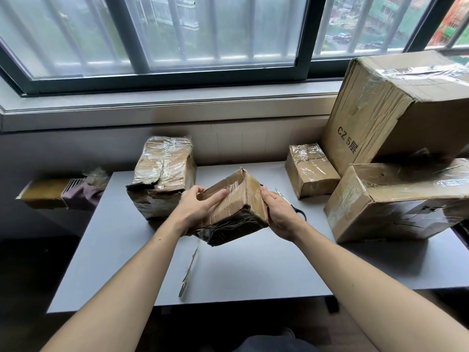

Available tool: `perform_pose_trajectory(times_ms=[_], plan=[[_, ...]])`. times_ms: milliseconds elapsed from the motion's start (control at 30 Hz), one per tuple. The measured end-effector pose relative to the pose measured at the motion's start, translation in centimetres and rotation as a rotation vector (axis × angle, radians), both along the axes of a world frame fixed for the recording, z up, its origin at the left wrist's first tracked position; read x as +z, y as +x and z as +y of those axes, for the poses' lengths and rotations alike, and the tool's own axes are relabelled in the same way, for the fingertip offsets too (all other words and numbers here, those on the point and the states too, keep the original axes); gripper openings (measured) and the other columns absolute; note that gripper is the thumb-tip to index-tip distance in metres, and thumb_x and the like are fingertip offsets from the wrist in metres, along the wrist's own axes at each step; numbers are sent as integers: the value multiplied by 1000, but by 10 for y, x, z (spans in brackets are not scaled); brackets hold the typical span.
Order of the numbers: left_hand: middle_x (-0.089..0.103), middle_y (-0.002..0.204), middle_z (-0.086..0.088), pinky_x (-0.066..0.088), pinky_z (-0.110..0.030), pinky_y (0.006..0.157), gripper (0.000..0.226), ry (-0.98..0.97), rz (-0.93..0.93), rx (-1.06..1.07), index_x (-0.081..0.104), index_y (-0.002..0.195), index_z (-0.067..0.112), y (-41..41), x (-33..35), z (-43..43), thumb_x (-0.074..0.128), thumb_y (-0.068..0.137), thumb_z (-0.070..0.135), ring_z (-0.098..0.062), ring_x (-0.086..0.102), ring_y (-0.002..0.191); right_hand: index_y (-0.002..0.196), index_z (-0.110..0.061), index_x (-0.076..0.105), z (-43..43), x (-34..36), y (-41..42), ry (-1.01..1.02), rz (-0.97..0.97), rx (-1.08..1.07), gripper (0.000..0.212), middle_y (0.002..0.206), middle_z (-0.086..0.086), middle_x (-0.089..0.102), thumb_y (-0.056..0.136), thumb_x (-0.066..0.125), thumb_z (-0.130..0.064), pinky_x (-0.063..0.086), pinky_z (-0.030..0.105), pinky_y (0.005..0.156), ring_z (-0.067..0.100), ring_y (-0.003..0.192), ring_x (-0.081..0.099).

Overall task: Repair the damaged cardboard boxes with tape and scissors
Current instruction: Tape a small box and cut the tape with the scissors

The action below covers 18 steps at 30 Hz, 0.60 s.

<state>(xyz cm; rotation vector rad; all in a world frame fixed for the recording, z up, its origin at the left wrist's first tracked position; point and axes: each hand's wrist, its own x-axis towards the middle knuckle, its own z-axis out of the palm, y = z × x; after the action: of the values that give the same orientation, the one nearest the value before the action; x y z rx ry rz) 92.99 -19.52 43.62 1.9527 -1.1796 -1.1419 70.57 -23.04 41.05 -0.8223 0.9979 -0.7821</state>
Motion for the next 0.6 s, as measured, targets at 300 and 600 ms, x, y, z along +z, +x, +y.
perform_pose_trajectory(times_ms=[300,600], plan=[[67,83,-3,43,-32,64,46,-127,-174,108,54,82,20,-4,-10,-2,78,73,58,-19,59,76,120,-15,64,-2,7,5,8,207,101,60,114,9,73,99,38,-64,56,37,88,22,100,71],[67,104,-1,47,-30,87,29,-235,-196,163,63,101,18,-9,-5,-6,70,87,43,-19,61,99,128,-10,62,-2,6,-1,111,93,64,37,109,9,74,99,59,-34,59,32,66,22,83,71]])
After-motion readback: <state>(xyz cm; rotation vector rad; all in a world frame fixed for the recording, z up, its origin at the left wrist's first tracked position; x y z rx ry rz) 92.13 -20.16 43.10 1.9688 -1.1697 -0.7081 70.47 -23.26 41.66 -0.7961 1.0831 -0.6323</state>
